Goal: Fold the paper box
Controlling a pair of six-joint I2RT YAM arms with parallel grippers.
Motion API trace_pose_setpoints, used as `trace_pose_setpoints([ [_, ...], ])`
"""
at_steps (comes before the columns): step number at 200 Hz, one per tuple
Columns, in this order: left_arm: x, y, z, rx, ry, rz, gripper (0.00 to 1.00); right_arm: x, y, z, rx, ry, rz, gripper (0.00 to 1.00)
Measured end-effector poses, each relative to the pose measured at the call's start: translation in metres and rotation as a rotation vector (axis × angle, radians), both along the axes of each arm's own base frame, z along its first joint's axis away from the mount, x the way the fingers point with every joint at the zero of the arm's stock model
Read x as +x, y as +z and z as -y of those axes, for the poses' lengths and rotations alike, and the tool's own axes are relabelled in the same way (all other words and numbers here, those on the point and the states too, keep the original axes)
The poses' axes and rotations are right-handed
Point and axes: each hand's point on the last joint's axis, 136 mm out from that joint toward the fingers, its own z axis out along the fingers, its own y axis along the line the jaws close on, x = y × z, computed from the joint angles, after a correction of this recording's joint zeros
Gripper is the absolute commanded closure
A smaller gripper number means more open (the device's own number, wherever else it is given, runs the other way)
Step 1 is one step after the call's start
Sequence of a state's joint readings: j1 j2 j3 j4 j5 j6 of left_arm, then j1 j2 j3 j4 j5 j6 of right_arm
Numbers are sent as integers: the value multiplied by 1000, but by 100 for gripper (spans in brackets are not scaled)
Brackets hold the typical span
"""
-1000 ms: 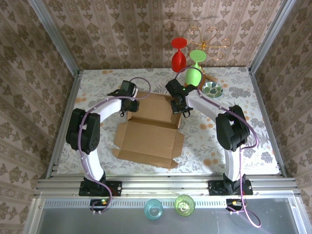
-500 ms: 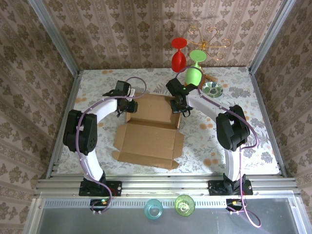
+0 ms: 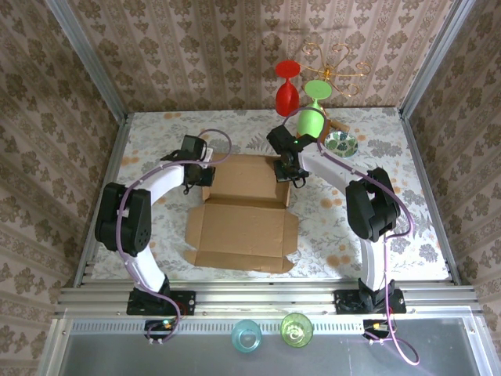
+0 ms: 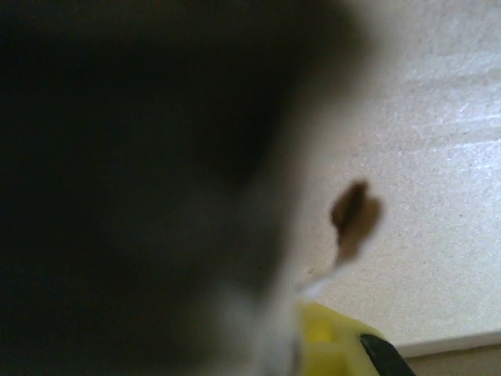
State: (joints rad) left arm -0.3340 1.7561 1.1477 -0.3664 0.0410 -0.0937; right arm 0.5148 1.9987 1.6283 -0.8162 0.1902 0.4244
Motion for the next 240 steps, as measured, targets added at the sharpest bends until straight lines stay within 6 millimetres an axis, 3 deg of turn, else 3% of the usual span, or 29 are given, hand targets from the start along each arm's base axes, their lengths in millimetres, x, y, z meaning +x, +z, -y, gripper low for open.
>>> trace_pose_setpoints([
  [45,1,0,-5,50,21,18,100,0,1,-2,12,-7,0,100],
  [59,1,1,-5,67,28,25,78,0,1,-2,19,-14,-2,100],
  [82,-1,2,-3,76,32,26,54,0,1,-3,21,-19,-2,100],
  [109,-9,15,6,53,24,32,39,0,1,-3,22,-21,-2,100],
  [128,-13,37,14,-2,17,62,32,0,1,-3,23,-23,-2,100],
  [153,-15,68,13,-65,24,118,31,0,1,-2,27,-28,-3,100],
  [170,-14,75,7,-80,42,131,32,1,1,-1,31,-35,-4,100],
  [206,-24,50,-11,-56,77,66,39,2,1,0,39,-49,-7,100],
  [240,-25,21,-12,-32,88,-7,55,1,0,0,49,-51,-11,100],
])
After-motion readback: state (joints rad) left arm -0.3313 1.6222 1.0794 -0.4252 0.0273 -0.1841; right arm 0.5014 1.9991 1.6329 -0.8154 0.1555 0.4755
